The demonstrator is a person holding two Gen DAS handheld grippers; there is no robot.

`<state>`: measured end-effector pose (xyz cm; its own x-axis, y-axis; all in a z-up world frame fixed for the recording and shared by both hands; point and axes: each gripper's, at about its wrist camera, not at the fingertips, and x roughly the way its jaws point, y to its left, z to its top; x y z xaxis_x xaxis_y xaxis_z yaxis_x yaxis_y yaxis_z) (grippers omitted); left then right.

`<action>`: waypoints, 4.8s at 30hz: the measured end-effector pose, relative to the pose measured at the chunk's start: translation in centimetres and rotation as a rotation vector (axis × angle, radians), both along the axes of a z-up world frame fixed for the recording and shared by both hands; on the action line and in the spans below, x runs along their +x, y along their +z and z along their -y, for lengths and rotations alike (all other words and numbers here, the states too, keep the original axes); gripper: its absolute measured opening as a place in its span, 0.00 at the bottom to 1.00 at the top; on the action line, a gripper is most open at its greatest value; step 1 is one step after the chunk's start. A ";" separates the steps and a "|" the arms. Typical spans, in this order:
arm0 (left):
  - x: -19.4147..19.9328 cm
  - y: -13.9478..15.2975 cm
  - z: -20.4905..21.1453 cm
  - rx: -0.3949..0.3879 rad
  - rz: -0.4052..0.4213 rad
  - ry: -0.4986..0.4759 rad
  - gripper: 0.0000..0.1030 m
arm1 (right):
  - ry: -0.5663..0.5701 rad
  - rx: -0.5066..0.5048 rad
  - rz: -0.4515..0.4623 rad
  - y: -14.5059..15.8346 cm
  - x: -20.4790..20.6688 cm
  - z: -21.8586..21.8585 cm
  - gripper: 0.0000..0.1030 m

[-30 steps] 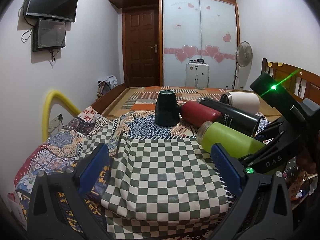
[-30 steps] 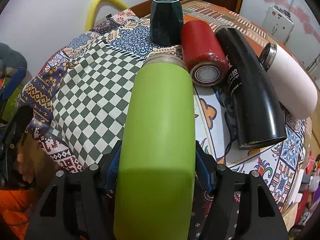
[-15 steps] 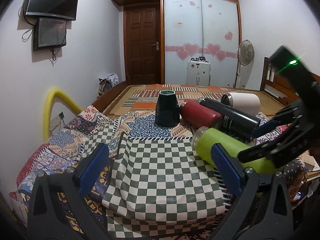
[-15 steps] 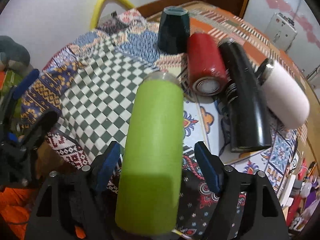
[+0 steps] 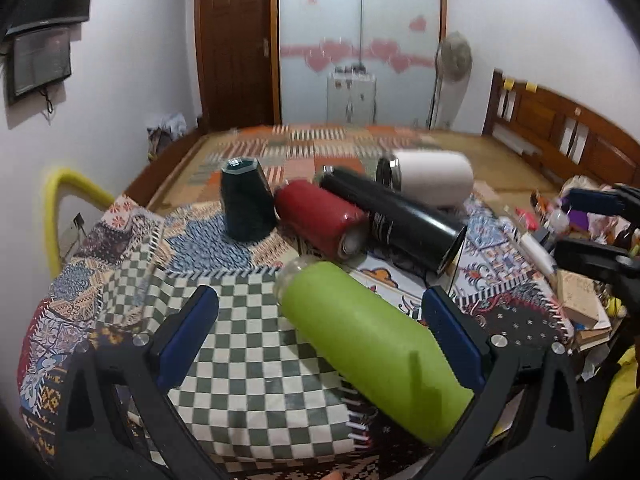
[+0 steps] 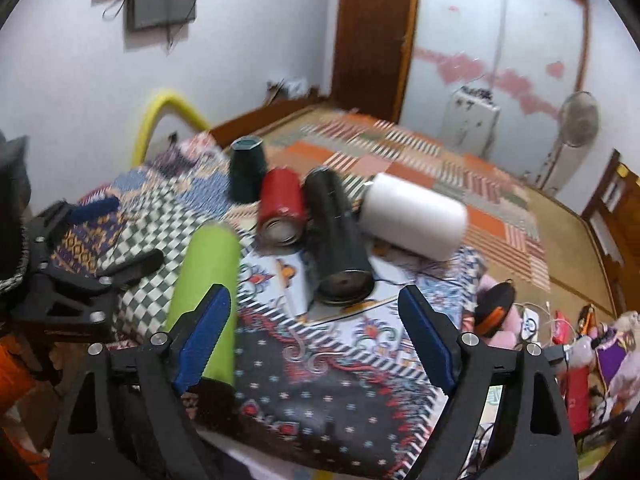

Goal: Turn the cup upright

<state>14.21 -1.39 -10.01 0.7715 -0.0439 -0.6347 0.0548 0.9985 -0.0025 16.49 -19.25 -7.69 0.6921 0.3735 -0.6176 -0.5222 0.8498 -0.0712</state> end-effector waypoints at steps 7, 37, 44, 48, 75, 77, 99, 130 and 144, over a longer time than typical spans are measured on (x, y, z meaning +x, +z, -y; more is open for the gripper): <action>4.4 -2.7 1.0 0.000 -0.221 0.021 1.00 | -0.091 0.075 0.083 -1.4 -0.9 3.5 0.83; 6.7 -1.9 0.8 -0.162 -0.328 -0.027 0.64 | -0.100 0.143 0.089 -3.6 0.2 5.6 0.90; 3.7 1.8 1.3 -0.150 -0.188 -0.089 0.60 | -0.099 0.163 0.102 -2.8 0.0 5.3 0.90; 3.4 2.6 0.8 -0.151 -0.155 -0.082 0.60 | -0.095 0.177 0.108 -2.4 -0.1 5.0 0.90; -0.1 5.7 3.2 0.002 0.046 -0.169 0.59 | -0.069 0.181 0.101 -2.6 0.1 3.0 0.90; -0.5 5.6 3.5 0.014 0.056 -0.173 0.59 | -0.069 0.187 0.098 -2.6 0.1 3.0 0.90; -6.2 7.1 2.8 0.025 0.222 -0.139 0.72 | -0.074 0.215 0.169 0.1 -2.9 2.7 0.90; -19.9 12.8 -2.0 -0.027 0.590 0.092 1.00 | -0.115 0.380 0.475 6.1 -15.9 0.5 1.00; -20.7 12.5 -1.7 -0.009 0.599 0.090 1.00 | -0.120 0.397 0.452 5.5 -15.9 1.1 1.00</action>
